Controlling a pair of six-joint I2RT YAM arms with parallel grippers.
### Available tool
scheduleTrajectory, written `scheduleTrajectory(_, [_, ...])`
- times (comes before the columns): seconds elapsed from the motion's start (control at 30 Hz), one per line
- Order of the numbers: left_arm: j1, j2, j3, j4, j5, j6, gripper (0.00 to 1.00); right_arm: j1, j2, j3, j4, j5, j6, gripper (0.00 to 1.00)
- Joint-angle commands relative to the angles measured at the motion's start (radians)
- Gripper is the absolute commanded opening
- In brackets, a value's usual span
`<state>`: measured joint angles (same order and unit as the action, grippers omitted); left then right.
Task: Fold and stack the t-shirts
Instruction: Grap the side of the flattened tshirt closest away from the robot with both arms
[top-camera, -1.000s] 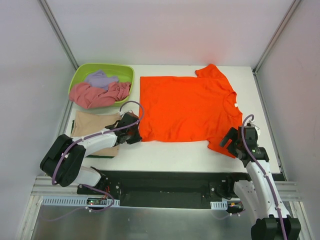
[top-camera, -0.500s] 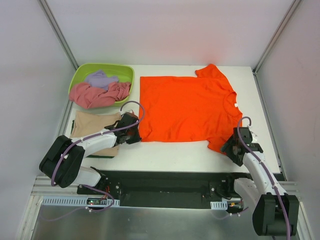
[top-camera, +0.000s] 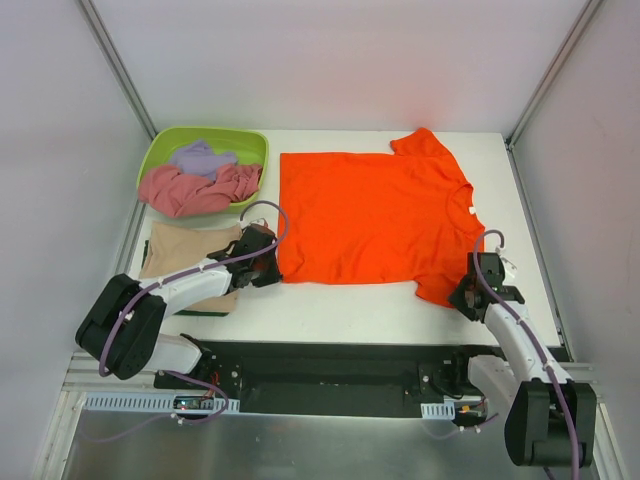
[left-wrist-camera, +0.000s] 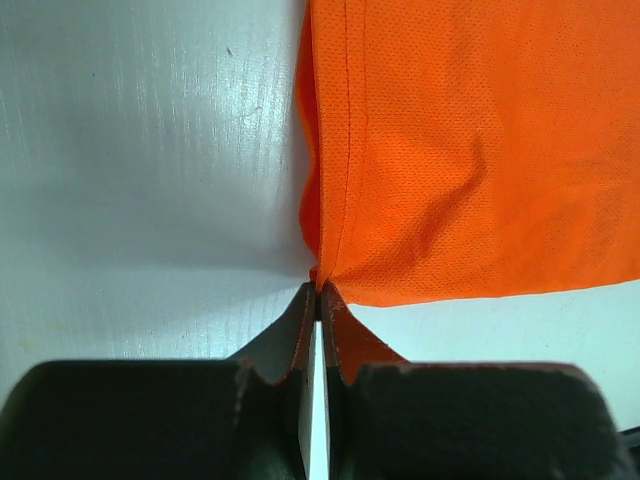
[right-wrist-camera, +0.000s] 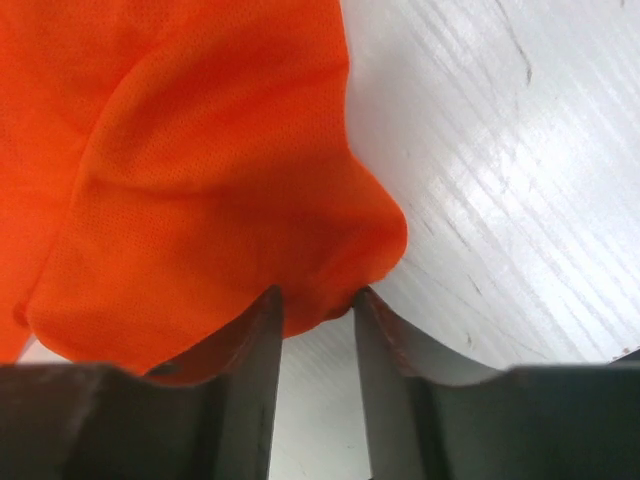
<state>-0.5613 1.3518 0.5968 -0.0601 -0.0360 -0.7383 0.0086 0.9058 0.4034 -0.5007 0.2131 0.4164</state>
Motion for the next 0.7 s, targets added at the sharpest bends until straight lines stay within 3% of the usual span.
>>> scheduleTrajectory(0.0, [0.005, -0.026, -0.002, -0.017, -0.016, 0.025, 0.00, -0.006, -0.025, -0.041, -0.012, -0.041, 0.010, 0.29])
scheduleTrajectory(0.07, [0.005, -0.036, -0.005, -0.015, -0.018, 0.025, 0.00, -0.006, -0.063, -0.041, -0.016, -0.050, -0.002, 0.16])
scheduleTrajectory(0.2, [0.005, -0.081, -0.018, -0.020, -0.019, 0.022, 0.00, -0.006, -0.174, -0.031, -0.053, -0.046, -0.040, 0.01])
scheduleTrajectory(0.47, [0.005, -0.250, -0.064, -0.038, -0.021, -0.001, 0.00, -0.006, -0.427, 0.077, -0.219, -0.078, -0.068, 0.01])
scheduleTrajectory(0.67, [0.005, -0.382, -0.100, -0.061, 0.008, -0.018, 0.00, -0.004, -0.508, 0.185, -0.395, -0.132, -0.091, 0.01])
